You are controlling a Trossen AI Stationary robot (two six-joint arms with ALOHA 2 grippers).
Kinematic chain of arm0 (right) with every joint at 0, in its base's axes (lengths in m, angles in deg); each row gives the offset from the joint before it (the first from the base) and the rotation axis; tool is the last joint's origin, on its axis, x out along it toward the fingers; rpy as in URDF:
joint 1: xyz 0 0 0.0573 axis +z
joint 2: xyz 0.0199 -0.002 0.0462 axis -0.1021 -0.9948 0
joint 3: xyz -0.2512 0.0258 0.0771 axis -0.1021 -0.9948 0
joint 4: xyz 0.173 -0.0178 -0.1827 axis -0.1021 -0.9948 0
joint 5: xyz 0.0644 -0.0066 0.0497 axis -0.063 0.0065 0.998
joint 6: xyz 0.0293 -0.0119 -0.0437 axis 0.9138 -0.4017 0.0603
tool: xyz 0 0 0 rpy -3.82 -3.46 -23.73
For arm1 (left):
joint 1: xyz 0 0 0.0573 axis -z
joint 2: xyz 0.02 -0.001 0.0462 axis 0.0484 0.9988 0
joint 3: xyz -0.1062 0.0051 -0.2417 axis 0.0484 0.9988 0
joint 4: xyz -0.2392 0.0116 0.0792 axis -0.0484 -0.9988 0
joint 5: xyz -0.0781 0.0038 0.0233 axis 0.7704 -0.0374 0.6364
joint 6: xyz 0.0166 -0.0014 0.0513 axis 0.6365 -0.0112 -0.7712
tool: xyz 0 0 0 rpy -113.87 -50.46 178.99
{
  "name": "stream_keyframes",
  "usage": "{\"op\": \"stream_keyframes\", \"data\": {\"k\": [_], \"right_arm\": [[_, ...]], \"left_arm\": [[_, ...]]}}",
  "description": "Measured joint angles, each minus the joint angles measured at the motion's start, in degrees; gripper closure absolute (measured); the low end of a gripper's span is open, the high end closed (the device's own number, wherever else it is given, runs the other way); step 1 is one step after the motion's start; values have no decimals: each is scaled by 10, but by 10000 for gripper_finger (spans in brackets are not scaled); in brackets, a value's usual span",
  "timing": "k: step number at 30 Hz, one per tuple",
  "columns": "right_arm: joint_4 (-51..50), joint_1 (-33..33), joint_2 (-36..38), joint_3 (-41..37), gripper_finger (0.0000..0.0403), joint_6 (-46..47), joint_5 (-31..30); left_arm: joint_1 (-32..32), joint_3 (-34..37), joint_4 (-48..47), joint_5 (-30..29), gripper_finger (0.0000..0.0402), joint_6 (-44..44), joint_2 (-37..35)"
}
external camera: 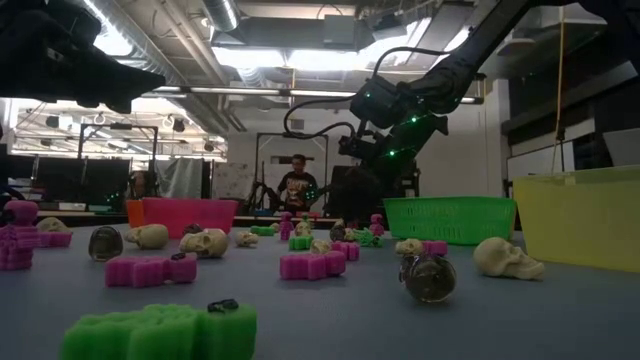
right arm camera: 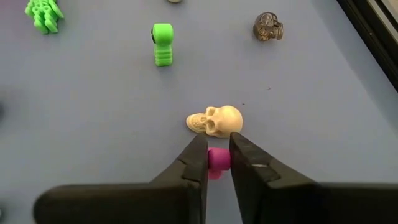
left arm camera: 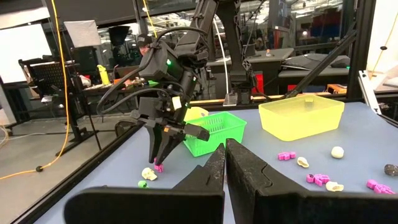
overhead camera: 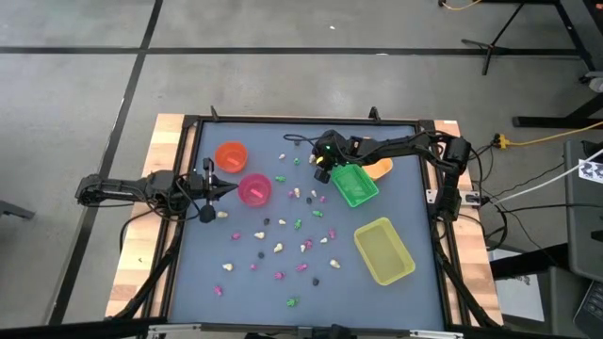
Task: Sort Halloween decoration
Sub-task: Put the pink skeleton toy into the yellow bin
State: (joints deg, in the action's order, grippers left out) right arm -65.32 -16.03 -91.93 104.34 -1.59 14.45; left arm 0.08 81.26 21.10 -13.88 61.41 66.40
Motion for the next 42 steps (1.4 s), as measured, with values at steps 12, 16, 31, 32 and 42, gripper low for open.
{"op": "stream_keyframes", "data": {"k": [12, 16, 31, 32, 42], "right_arm": [[-16, 0, 6, 5, 356, -1, 0], [-96, 0, 16, 55, 356, -18, 0], [-593, 0, 16, 338, 356, -35, -1], [-613, 0, 16, 344, 356, -35, -4], [-738, 0, 11, 336, 356, -45, -107]], "left_arm": [[0, 0, 0, 0, 401, 0, 0], [0, 0, 0, 0, 401, 0, 0], [0, 0, 0, 0, 401, 0, 0], [0, 0, 0, 0, 401, 0, 0], [0, 0, 0, 0, 401, 0, 0]]}}
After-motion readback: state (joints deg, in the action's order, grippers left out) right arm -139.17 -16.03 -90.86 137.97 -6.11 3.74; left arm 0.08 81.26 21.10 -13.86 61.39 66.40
